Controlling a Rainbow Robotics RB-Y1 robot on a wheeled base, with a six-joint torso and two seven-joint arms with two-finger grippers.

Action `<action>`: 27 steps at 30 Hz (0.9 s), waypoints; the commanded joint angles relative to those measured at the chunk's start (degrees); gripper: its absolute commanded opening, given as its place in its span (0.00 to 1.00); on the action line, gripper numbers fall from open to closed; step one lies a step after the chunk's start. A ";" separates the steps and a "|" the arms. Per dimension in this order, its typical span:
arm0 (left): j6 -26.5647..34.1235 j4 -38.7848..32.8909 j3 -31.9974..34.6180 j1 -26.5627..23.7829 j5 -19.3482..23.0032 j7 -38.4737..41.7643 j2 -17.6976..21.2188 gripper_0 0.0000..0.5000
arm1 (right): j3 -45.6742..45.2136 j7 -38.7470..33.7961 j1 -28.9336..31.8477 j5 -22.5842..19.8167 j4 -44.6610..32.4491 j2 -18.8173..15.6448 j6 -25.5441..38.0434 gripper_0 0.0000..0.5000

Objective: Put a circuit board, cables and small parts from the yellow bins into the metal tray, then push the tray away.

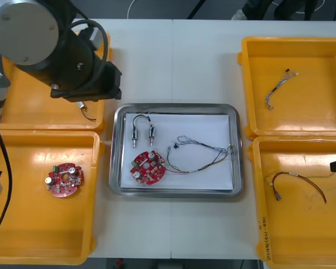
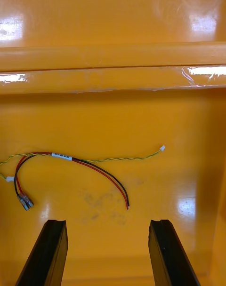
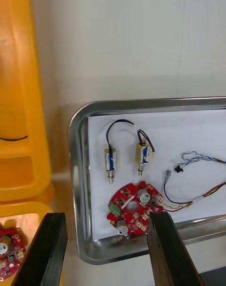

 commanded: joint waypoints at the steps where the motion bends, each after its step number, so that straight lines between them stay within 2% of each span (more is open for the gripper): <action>1: 0.41 -4.87 5.41 4.57 1.34 -6.29 4.66 1.00 | -0.97 -3.10 0.77 -0.58 -0.49 -1.91 0.16 1.00; 7: 0.41 -7.51 11.13 10.37 2.48 -11.04 8.27 1.00 | -0.97 -3.36 0.77 -0.85 -0.49 -1.91 0.16 1.00; 16: 0.41 -9.88 18.25 19.68 4.15 -12.45 12.05 1.00 | -0.27 -3.45 -0.90 -1.81 -0.49 -2.44 0.16 1.00; 23: 0.41 -9.97 22.55 25.31 5.21 -13.85 14.24 1.00 | 4.13 -3.10 -4.59 -3.39 -0.40 -5.60 0.16 1.00; 27: 0.41 -10.06 24.13 28.56 5.73 -14.73 14.95 1.00 | 7.20 -3.45 -8.19 -6.82 -0.40 -7.18 0.16 1.00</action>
